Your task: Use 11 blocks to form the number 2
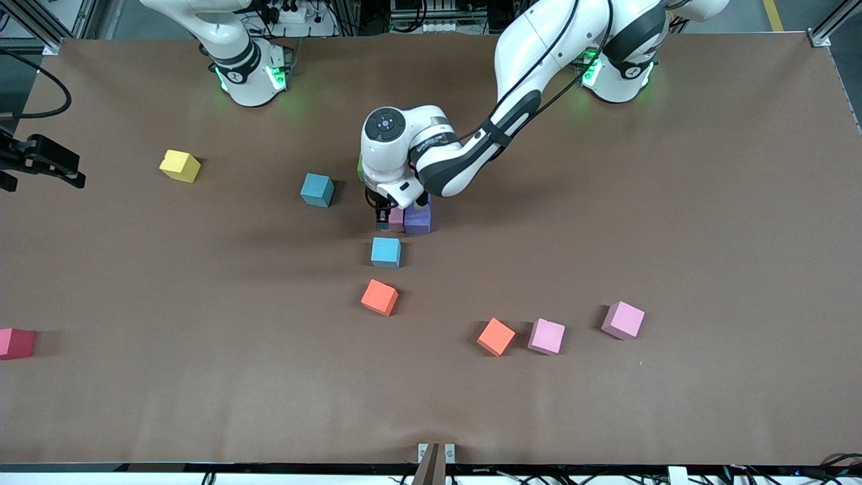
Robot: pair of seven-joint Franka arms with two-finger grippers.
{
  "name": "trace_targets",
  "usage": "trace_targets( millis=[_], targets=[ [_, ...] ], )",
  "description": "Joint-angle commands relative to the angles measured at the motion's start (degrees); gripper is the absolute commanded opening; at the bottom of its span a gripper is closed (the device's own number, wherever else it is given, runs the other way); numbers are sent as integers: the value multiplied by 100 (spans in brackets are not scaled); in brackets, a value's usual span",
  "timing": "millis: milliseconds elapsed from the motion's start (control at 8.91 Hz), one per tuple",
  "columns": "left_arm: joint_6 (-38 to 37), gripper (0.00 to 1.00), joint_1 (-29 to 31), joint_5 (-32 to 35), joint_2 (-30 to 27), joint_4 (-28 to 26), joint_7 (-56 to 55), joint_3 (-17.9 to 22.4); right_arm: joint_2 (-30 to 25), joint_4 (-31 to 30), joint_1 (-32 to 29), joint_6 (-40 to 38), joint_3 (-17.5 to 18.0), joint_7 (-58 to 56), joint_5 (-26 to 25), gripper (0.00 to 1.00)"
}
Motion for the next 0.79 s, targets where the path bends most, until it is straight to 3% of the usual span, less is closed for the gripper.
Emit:
trace_targets(
  millis=[0,337,674],
  targets=[
    [-574,74,173,-77,-499,-80,-139,42,33,29,194,-91,21,22,101,100],
    [-1111,74,1111,-77,-1157,-106,870,59,59,-383,975,-415,21,589,101,100],
    [-1420,74,2288,-69,-1563,-106,2057,68,-54,-1356,1250,-154,21,927,416,100]
  ],
)
